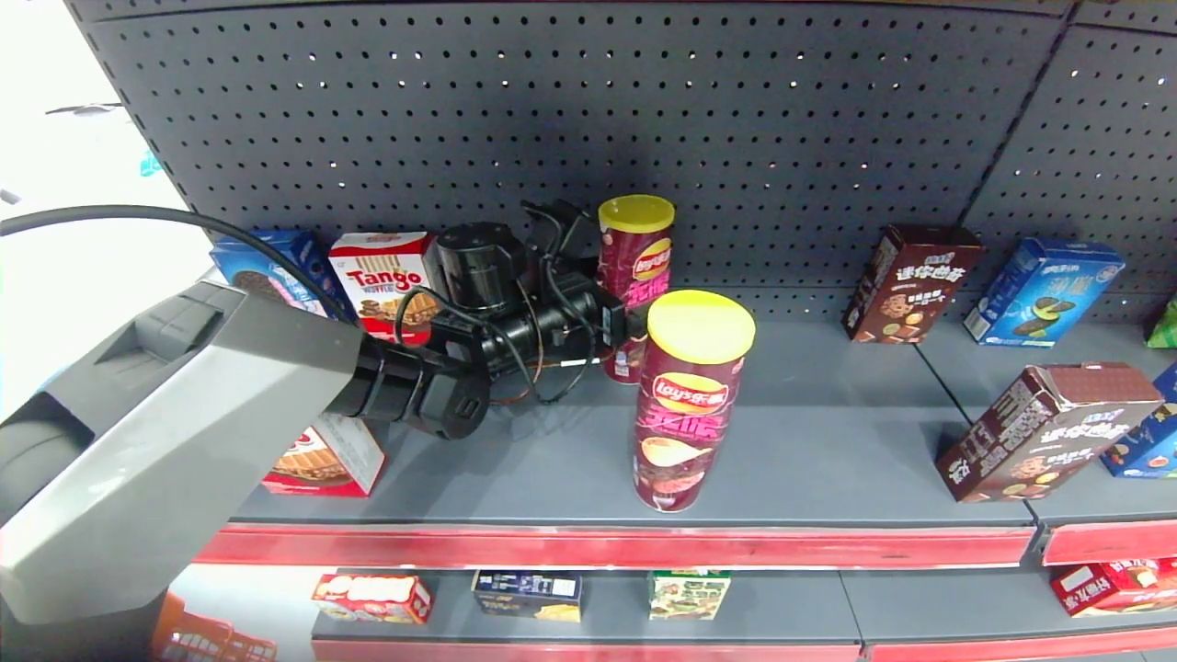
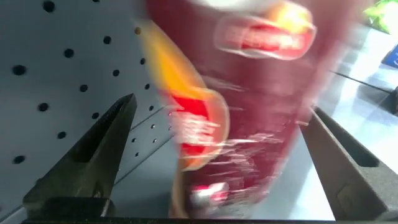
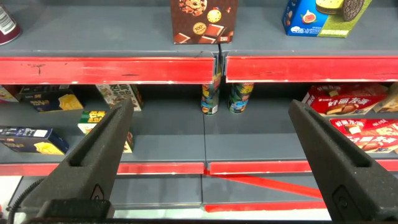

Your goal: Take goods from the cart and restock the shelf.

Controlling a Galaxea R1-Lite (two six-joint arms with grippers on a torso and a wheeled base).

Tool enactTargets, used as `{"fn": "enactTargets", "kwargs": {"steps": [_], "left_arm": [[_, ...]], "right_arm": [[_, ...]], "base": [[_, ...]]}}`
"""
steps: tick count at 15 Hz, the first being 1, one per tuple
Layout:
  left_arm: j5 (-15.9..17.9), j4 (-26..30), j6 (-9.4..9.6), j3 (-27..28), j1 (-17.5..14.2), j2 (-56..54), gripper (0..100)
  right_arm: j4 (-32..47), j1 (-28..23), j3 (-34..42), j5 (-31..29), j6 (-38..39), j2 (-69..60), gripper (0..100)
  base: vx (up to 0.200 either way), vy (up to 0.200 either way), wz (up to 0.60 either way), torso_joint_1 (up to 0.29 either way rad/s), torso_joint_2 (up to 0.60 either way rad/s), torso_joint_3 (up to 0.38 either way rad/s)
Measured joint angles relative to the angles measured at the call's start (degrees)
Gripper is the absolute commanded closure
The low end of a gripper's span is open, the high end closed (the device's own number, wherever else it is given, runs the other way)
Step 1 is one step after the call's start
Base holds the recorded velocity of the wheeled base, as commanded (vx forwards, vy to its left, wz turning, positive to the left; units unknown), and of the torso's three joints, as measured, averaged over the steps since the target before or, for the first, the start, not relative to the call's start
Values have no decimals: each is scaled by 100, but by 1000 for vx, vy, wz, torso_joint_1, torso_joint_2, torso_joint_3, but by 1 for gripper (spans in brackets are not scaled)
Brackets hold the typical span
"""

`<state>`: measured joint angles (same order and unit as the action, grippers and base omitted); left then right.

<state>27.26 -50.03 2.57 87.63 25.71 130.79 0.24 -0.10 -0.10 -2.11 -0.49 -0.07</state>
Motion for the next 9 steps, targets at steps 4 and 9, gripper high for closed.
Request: {"fn": "enactTargets", "kwargs": {"steps": [4, 9], "left_arm": [[-90, 107, 706, -858, -24, -529, 0], [-663, 653, 1740, -1724, -61, -1247, 0]], "right_arm": [[2, 0, 0, 0, 0, 0, 0], [0, 0, 0, 0, -2, 0, 0]], "base": [[0, 0, 0, 0, 0, 0], [0, 0, 0, 0, 0, 0]]}}
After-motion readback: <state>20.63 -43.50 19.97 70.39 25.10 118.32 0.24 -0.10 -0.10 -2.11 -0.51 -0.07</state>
